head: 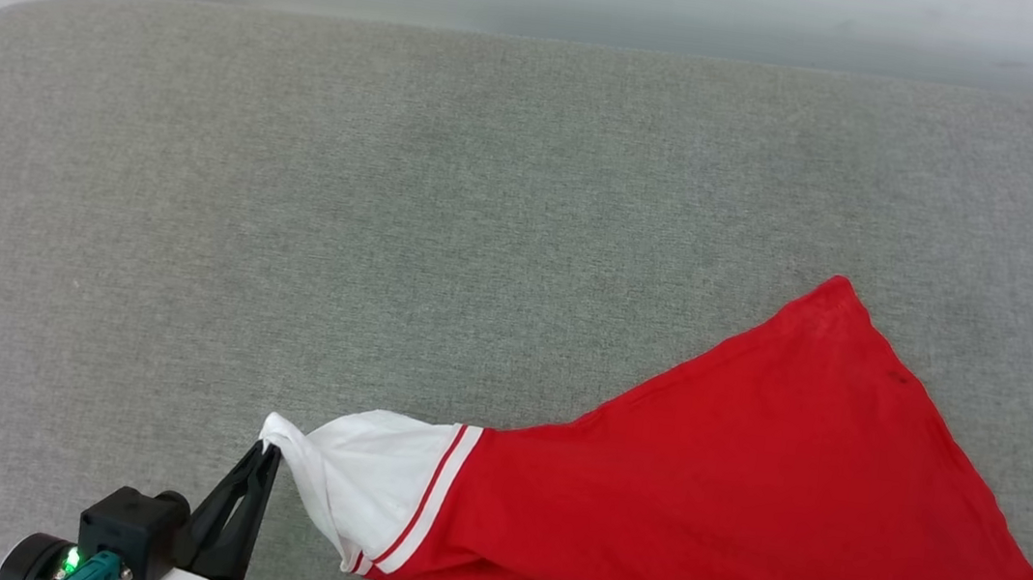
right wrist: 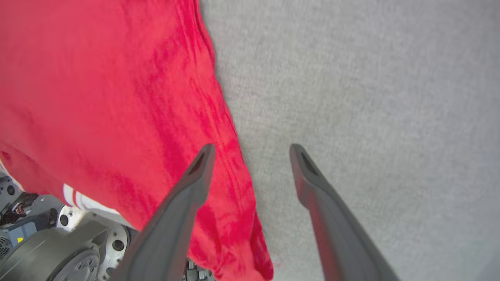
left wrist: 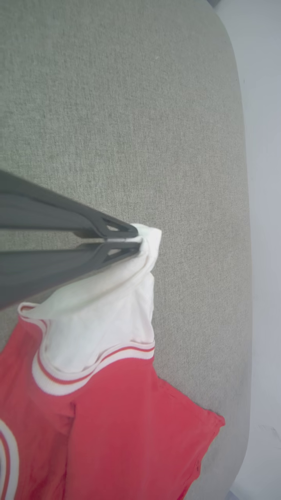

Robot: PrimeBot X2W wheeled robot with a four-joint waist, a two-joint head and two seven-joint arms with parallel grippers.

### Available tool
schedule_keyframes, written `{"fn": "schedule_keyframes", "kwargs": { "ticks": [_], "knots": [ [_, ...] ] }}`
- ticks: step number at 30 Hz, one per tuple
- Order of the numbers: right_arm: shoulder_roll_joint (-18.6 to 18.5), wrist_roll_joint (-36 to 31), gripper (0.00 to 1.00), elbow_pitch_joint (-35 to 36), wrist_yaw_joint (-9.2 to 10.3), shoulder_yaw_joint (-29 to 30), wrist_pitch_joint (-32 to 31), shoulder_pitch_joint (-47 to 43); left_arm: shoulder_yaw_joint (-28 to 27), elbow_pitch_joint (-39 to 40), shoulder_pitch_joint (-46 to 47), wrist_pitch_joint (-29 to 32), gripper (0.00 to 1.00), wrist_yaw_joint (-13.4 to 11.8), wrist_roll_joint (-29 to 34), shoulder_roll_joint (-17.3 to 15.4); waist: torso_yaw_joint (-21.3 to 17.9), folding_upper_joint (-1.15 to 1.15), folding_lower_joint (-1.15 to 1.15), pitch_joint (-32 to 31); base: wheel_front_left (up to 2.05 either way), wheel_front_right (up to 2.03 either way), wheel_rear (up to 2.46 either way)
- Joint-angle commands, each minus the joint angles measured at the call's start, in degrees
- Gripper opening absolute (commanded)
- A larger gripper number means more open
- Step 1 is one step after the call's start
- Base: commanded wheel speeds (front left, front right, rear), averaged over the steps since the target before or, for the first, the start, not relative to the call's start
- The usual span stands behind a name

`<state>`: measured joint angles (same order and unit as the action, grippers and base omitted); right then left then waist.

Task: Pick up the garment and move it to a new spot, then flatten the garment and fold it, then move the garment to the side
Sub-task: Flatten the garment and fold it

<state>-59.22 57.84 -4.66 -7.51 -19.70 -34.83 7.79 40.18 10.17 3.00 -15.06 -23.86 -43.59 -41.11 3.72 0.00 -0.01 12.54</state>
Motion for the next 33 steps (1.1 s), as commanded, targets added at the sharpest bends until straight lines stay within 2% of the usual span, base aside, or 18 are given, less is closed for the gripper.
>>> {"fn": "schedule_keyframes", "kwargs": {
  "ticks": [1,4,8,12,19,23,28,33],
  "knots": [
    [0.1,-0.4,1.00,0.8,0.04,1.0,-0.6,1.3,0.0,0.0,1.0,-0.1,0.00,0.1,0.3,0.1,0.3,0.00,0.01,-0.1,0.00,0.00,0.00],
    [0.3,-2.0,1.00,3.8,0.04,3.8,-3.1,5.1,0.4,0.2,1.4,0.1,0.00,0.3,0.7,0.3,0.9,0.00,0.01,0.3,0.00,0.00,0.00],
    [1.1,-5.1,1.00,7.1,0.04,4.0,-8.8,11.1,0.9,0.5,2.6,0.2,0.00,0.6,1.2,0.8,2.1,0.00,0.01,1.5,0.00,0.00,0.00],
    [2.5,-8.4,1.00,9.0,0.04,0.9,-16.5,18.4,1.3,0.5,3.9,0.4,0.00,1.1,1.8,1.4,3.5,0.00,0.01,3.4,0.00,0.00,0.00],
    [7.9,-12.9,1.00,4.5,0.04,-6.9,-26.7,32.3,2.2,0.3,7.3,0.4,0.00,2.1,3.3,3.2,6.2,0.00,0.01,8.5,0.00,0.00,0.00],
    [10.4,-15.3,1.00,0.2,0.03,-11.1,-28.2,38.4,2.7,0.0,9.6,0.4,0.00,2.8,4.3,4.5,7.9,0.00,0.01,11.3,0.00,0.00,0.00],
    [13.4,-16.0,1.00,-5.7,0.03,-15.1,-26.9,43.1,2.9,-0.4,11.6,0.3,0.00,3.1,5.0,5.5,9.2,0.00,0.01,14.1,0.00,0.00,0.00],
    [15.3,-15.9,1.00,-10.4,0.03,-21.6,-25.9,43.5,2.7,-0.8,12.3,0.2,0.00,3.0,5.3,5.9,9.3,0.00,0.01,15.4,0.00,0.00,0.00]
  ]
}}
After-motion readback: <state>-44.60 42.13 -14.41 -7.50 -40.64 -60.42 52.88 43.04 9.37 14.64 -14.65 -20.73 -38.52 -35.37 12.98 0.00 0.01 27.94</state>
